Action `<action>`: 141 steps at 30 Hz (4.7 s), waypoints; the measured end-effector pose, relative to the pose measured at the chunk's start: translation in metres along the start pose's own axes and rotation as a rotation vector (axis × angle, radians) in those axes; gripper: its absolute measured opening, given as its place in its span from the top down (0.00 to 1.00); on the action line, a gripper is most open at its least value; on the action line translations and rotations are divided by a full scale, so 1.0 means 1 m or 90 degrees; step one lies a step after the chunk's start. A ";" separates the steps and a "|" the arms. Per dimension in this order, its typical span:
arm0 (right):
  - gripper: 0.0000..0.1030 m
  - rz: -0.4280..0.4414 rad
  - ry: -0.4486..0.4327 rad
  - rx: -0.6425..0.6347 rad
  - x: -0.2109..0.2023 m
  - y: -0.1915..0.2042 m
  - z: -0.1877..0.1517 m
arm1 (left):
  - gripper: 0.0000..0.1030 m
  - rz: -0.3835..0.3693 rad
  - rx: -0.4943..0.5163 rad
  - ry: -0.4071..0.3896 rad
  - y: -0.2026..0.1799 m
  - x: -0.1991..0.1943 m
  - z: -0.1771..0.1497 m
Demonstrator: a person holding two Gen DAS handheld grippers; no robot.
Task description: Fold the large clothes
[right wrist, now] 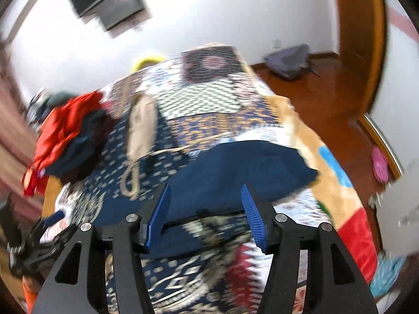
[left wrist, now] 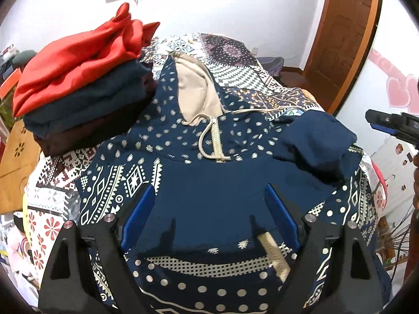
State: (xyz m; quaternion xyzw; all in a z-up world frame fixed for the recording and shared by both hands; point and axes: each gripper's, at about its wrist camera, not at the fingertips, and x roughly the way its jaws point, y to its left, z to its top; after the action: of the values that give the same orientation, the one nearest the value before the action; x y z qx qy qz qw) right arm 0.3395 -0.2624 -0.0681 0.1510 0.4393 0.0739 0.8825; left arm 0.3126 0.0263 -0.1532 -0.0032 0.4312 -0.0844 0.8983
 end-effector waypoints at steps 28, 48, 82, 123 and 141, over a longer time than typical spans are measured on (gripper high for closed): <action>0.89 0.009 -0.007 0.152 0.041 -0.049 0.017 | 0.17 0.005 -0.002 0.028 -0.009 0.022 0.002; 0.90 0.193 -0.018 -0.187 0.007 0.209 0.003 | 0.15 0.026 -0.100 -0.077 0.071 -0.054 -0.018; 0.49 0.057 0.076 -0.316 0.015 0.169 -0.056 | 0.14 -0.078 -0.293 0.064 0.133 -0.019 -0.090; 0.42 -0.075 0.120 -0.108 0.057 0.021 -0.042 | 0.84 0.166 -0.119 0.110 0.149 0.022 -0.073; 0.42 -0.018 0.042 -0.135 0.038 0.070 0.009 | 0.43 0.120 -0.046 -0.035 0.109 -0.029 0.018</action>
State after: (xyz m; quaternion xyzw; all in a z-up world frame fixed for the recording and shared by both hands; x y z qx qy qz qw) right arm 0.3697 -0.1880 -0.0682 0.0480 0.4601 0.1121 0.8795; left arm 0.3244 0.1366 -0.1282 0.0027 0.4079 0.0166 0.9129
